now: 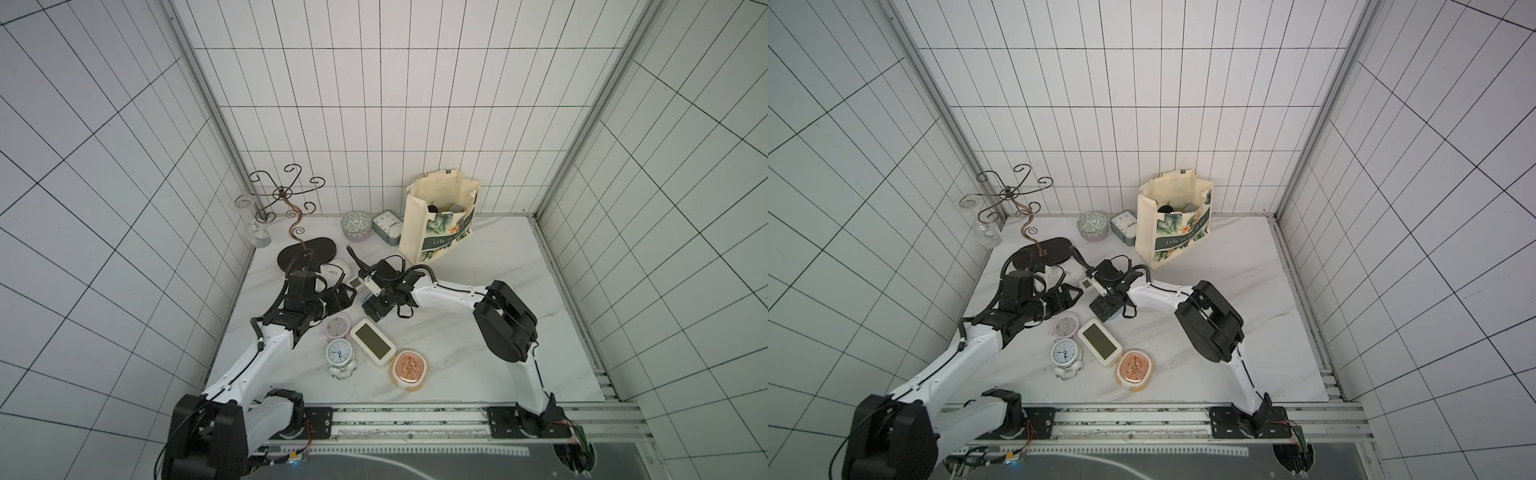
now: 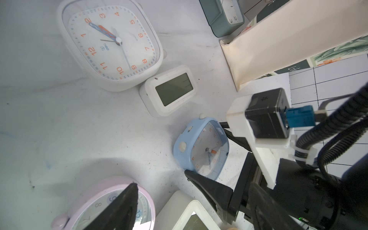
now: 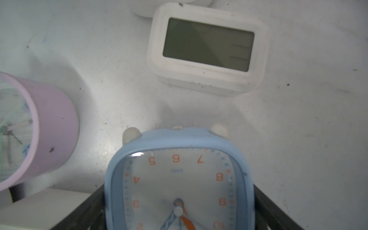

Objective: Put the alarm clock into the canvas bag
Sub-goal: Pick up the alarm from the center of the board, then place the alarm at the canvas bag.

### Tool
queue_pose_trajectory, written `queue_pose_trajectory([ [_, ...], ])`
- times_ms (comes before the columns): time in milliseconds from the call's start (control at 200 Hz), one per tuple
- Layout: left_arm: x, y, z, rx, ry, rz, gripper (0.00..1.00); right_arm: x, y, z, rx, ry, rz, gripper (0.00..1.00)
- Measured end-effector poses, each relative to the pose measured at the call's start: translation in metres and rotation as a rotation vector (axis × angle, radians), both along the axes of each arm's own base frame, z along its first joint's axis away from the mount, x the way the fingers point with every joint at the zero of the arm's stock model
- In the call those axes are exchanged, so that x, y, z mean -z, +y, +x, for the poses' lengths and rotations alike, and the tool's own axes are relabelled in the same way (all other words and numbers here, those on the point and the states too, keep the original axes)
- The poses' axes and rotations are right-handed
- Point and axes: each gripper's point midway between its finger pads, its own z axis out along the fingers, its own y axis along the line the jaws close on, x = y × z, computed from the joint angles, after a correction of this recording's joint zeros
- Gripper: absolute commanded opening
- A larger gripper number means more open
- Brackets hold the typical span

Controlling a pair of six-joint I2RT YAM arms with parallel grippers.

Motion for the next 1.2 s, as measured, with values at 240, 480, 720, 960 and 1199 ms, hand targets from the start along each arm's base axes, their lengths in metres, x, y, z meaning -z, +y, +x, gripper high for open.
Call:
queue_pose_trajectory([
  [240,-0.011,-0.006,0.007,0.015,-0.047,-0.040,0.81,-0.030,-0.009,0.003,0.013,-0.026,0.019,0.77],
  [480,-0.039,-0.016,0.021,0.035,-0.145,-0.108,0.80,-0.181,-0.043,0.039,0.106,-0.229,0.251,0.74],
  [720,-0.077,-0.041,0.037,0.086,-0.271,-0.165,0.80,-0.303,-0.121,0.122,0.326,-0.467,0.400,0.73],
  [960,-0.078,-0.069,0.043,0.142,-0.293,-0.186,0.80,-0.337,-0.188,0.216,0.513,-0.592,0.428,0.70],
  [1199,-0.072,-0.066,0.051,0.112,-0.298,-0.164,0.80,-0.275,-0.237,0.294,0.622,-0.547,0.392,0.70],
])
